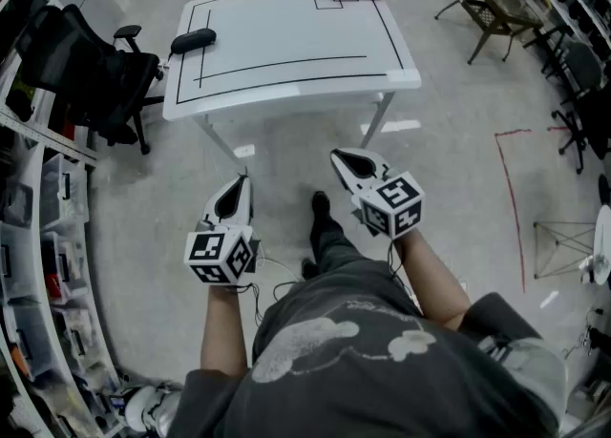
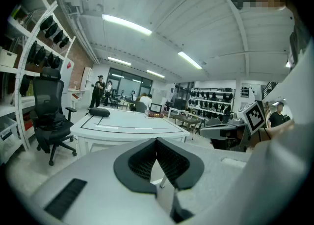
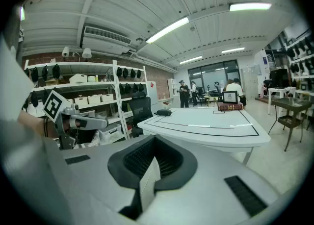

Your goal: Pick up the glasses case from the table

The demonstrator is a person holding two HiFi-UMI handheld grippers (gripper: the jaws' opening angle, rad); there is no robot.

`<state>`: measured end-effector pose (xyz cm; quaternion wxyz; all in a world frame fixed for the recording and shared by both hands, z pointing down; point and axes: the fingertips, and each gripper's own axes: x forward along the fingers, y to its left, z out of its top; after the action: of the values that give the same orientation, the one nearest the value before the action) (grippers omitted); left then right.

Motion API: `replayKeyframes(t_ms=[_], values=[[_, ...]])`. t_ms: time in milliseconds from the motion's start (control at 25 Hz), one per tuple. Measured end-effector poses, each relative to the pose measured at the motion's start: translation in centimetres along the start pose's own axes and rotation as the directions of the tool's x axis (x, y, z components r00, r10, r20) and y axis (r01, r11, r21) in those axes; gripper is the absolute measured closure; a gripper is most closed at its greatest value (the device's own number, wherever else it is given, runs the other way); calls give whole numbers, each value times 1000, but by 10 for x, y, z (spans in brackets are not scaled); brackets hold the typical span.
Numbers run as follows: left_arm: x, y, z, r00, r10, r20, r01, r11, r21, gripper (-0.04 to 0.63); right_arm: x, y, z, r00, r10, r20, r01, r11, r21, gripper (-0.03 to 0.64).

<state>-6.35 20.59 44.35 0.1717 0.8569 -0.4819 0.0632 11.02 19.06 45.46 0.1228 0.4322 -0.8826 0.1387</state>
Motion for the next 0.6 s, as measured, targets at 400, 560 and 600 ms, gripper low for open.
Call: replayKeyframes(t_ms=[400,560,600], values=[[-11,2,-8,1000,3,3,-3,1000,-29,593,-1,8,-2,1000,0,-8,-1,1000,-13,618],[-12,13,-16,1000,28,-10,-28,999,-37,593,7,0,-4,1000,-22,2,22,1000,11,618],[-10,17,-15,999,34,-12,-35,999,-29,593,9,-3,-3,1000,-26,8,26,999,22,617]])
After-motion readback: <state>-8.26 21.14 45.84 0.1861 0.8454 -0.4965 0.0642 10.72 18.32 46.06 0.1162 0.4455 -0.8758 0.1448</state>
